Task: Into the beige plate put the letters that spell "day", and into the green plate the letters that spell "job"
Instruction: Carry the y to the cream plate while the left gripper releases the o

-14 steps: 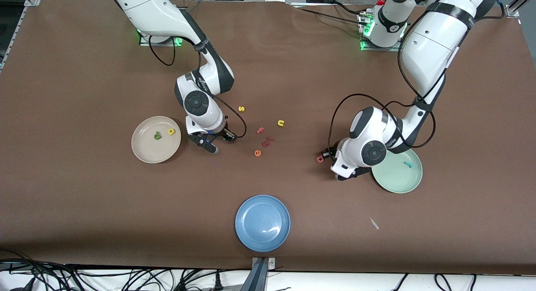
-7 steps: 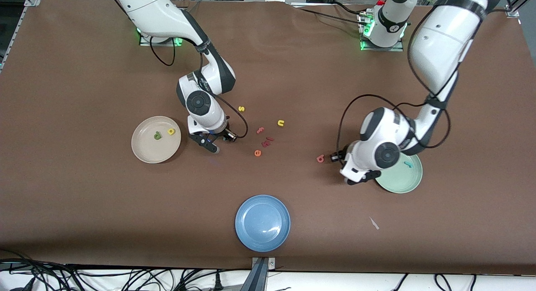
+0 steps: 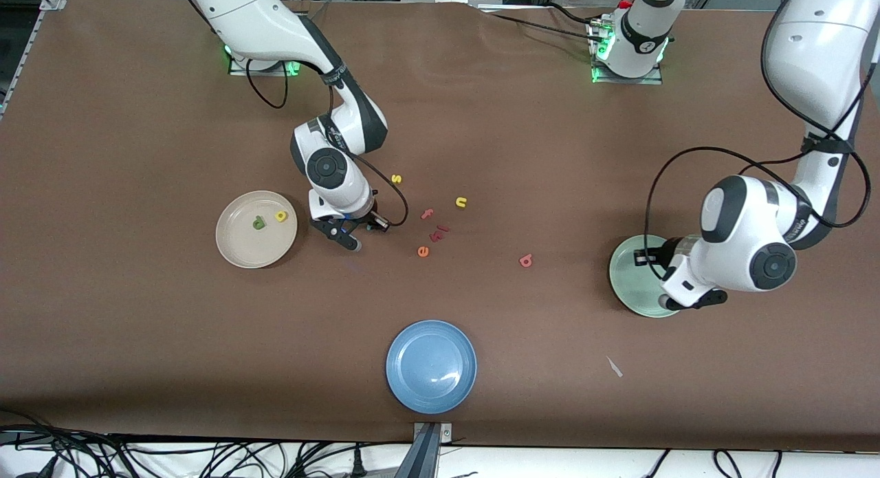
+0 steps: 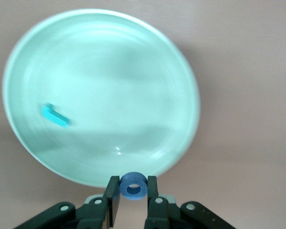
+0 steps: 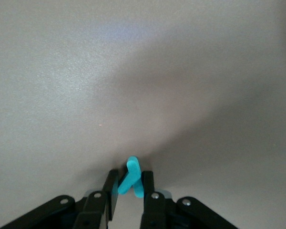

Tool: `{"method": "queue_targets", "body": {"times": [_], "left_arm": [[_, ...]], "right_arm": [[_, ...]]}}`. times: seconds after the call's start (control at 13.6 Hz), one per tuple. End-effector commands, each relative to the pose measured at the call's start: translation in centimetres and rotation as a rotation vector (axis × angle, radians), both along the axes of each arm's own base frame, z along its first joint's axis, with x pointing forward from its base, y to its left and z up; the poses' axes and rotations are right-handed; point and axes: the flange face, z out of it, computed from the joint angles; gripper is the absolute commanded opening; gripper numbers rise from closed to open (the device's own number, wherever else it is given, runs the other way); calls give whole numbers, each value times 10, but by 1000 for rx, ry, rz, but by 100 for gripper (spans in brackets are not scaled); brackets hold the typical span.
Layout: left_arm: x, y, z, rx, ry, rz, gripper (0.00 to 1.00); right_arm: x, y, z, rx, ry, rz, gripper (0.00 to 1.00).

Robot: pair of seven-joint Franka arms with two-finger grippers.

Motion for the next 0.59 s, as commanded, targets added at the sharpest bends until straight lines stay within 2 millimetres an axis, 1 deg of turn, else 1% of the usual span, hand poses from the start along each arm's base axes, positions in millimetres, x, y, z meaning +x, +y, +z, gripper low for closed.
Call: {"method": "queue_targets", "body": {"times": [0.0,0.07,0.15,0.22,0.29,0.37,0.44,0.52], "left_arm": [[7,2,-29,-3,-53,-28,3],[7,1,-34,-6,-55,-27,9],[7,2,-32,-6,-58,-23,42],[9,1,-26,-4,-65,-23,99],[9,-1,-20,-5,-67,-10,99],[10,-5,-9,-5,-78,-2,99],[11,-16,2,0,-87,11,99],[9,-41,14,5,-92,17,99]], "right_arm": [[12,-11,39,-7,14,24,6],[19,-24,52,-21,30,62,6],[26,-43,62,-37,48,101,6],[34,-63,70,-48,59,144,6],[40,-83,77,-60,76,184,6],[46,-108,78,-74,100,223,6],[52,-133,80,-82,111,263,6],[55,-161,75,-88,126,311,6]]}}
